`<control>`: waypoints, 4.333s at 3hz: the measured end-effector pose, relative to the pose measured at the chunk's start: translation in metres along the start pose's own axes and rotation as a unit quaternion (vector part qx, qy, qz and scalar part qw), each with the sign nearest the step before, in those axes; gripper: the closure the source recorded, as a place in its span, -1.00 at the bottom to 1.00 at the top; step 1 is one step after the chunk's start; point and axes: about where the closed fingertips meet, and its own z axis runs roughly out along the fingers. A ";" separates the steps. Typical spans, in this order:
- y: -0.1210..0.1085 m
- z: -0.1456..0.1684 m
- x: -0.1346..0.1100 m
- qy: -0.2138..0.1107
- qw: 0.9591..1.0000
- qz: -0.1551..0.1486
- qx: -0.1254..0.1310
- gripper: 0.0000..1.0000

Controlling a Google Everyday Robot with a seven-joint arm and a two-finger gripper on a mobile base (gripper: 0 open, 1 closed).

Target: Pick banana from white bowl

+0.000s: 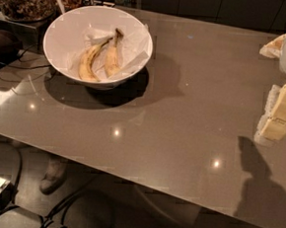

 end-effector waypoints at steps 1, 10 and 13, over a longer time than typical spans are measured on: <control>0.000 0.000 0.000 0.000 1.000 0.000 0.000 -1.00; -0.073 0.039 -0.190 0.006 0.997 0.067 0.027 -1.00; -0.093 0.079 -0.278 -0.011 0.995 0.101 -0.019 -1.00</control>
Offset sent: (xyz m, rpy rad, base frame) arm 0.0140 0.0163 0.0141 -0.0283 -0.0184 -0.0407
